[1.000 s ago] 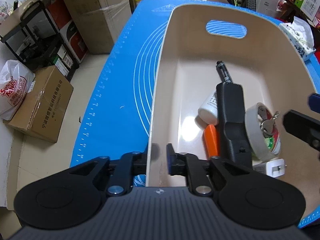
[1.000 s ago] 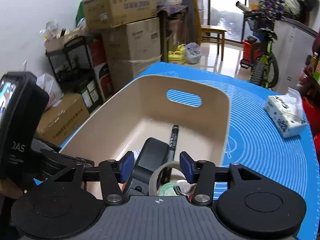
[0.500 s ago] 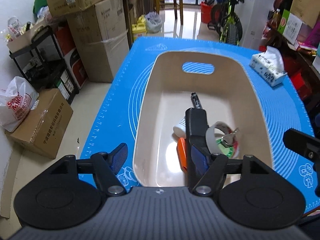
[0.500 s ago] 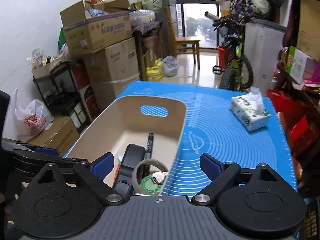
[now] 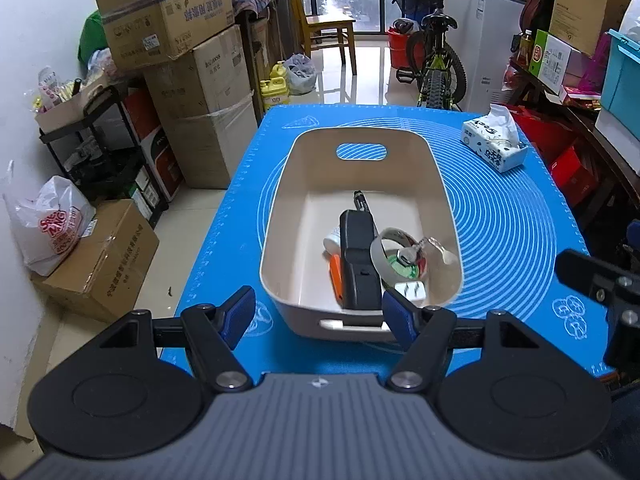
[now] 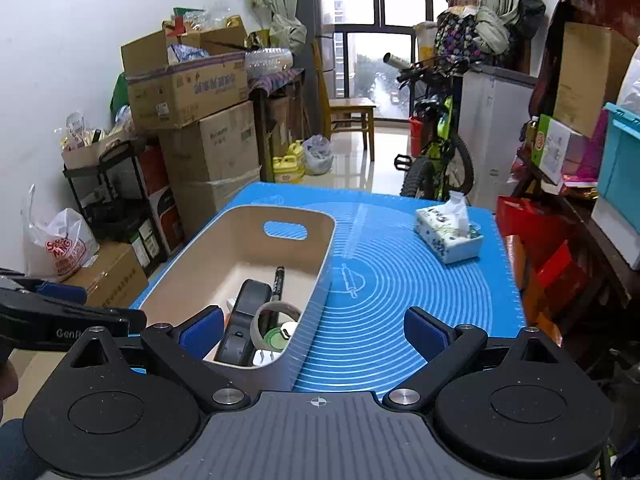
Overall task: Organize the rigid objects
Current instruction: 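Release the basket rim with the left tool while withdrawing the right tool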
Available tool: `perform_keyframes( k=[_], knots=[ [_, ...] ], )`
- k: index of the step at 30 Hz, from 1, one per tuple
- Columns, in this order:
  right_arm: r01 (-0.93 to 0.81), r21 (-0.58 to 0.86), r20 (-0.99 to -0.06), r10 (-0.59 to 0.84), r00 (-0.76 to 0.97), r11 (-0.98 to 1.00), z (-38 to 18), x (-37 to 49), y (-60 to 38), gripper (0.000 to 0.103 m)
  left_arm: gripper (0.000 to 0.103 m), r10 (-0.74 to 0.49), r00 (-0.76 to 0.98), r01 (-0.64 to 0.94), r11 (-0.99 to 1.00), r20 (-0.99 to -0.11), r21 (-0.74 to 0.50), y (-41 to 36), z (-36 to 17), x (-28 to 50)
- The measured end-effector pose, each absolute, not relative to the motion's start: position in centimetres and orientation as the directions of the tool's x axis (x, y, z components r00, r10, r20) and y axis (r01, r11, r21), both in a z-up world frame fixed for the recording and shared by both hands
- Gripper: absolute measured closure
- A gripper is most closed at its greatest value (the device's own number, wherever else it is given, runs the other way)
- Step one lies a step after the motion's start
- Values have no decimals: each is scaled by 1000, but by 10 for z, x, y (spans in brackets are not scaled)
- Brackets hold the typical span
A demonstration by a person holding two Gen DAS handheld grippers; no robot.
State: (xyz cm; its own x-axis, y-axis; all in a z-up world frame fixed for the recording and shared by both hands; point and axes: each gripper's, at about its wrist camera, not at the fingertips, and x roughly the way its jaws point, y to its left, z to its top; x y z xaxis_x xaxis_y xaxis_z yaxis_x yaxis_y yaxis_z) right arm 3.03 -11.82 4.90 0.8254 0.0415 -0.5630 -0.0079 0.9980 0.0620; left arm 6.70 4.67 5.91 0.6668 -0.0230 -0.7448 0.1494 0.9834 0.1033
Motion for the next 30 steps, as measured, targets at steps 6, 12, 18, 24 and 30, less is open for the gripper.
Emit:
perform_keyframes(
  k=[6,12,18,24,30],
  knots=[
    [13,80,-560,34,828,997,60,5,-126,6,32,-5,685,143,982,-729,127,43,65,36],
    [31,86,-557,22,830,996,63,-24,-133,6,32,-15,700,142,983,-714,119,38,66,11],
    [41,93,-558,18,830,995,65,-52,-143,6,32,-24,712,148,982,-701,116,32,69,-10],
    [64,112,-561,10,828,992,63,-79,-151,6,32,-40,718,158,982,-695,107,24,68,-30],
    [64,141,-578,30,816,988,53,-100,-156,6,32,-55,718,180,978,-694,109,16,63,-50]
  ],
)
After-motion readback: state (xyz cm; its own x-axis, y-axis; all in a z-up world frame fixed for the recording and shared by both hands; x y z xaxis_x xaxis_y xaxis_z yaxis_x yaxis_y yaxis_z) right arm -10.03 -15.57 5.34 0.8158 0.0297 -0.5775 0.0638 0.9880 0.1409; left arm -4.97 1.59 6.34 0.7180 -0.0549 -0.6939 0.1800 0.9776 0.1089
